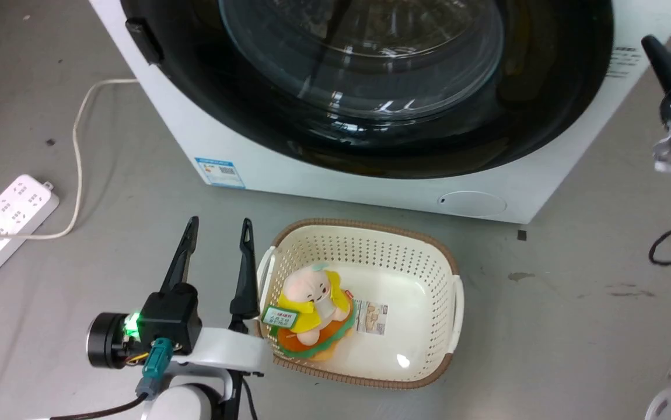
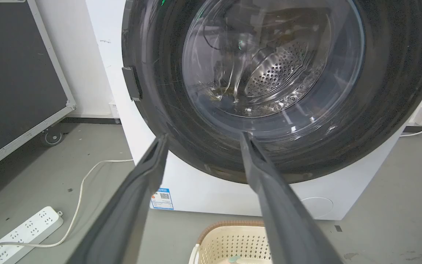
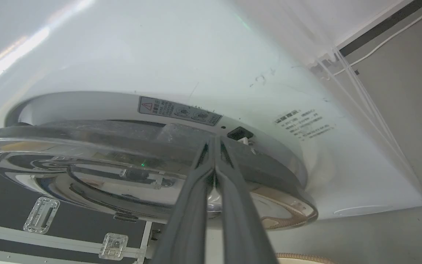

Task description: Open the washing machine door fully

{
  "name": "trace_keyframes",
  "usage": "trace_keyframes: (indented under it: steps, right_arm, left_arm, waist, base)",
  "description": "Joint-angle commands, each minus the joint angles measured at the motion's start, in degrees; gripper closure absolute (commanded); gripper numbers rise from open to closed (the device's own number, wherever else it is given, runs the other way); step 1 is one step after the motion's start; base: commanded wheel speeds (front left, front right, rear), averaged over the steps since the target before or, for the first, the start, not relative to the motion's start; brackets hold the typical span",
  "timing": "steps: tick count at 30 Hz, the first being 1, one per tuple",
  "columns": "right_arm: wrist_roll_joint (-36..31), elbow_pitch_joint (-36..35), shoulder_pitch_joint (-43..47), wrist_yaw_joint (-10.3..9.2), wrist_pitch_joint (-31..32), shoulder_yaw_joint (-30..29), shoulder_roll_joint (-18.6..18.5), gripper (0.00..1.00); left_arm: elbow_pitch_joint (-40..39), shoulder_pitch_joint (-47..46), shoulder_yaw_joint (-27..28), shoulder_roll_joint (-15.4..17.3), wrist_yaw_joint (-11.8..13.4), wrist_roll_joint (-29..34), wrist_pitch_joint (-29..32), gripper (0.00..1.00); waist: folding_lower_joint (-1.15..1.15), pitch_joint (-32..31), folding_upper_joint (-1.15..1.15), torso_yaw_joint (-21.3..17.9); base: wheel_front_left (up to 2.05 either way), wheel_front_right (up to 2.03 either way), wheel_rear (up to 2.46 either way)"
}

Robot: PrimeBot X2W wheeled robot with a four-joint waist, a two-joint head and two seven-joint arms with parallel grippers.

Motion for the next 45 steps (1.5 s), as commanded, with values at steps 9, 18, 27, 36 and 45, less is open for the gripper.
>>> trace_keyframes:
  steps: [9, 18, 27, 36, 45]
  right_arm:
    - [2.77, 8.38, -10.51, 0.06, 6.94, -5.67, -1.96, 1.00]
    - [3.03, 13.65, -14.61, 0.06, 12.08, -8.57, -3.11, 1.00]
    - [4.72, 17.44, -16.05, 0.06, 20.69, -11.35, -3.42, 1.00]
    - [5.99, 17.13, -10.66, 0.06, 26.60, -13.37, -2.58, 1.00]
    - [6.37, 12.03, -0.20, 0.06, 30.93, -11.70, 0.19, 1.00]
  left_arm:
    - [-0.72, -2.37, -1.96, 0.07, 1.40, -0.94, -1.84, 0.00]
    - [-1.04, -3.47, -3.25, 0.08, 2.27, -1.26, -2.91, 0.00]
    - [-0.98, -4.11, -3.98, 0.09, 3.01, -0.99, -3.99, 0.00]
    - [0.52, -2.80, -4.57, 0.09, 2.38, 0.02, -4.85, 0.00]
    - [1.61, 1.12, -3.46, 0.19, 1.47, 0.68, -4.85, 0.00]
  waist:
    - [0.00, 2.73, 0.00, 2.21]
    - [0.00, 4.41, 0.00, 3.19]
    - [0.00, 4.59, 0.00, 3.72]
    - [0.00, -0.77, 0.00, 3.51]
    - [0.00, -7.39, 0.00, 2.26]
  base:
    - [0.00, 0.00, 0.00]
    - [0.00, 0.00, 0.00]
    - [0.00, 0.00, 0.00]
    - [0.00, 0.00, 0.00]
    - [0.00, 0.00, 0.00]
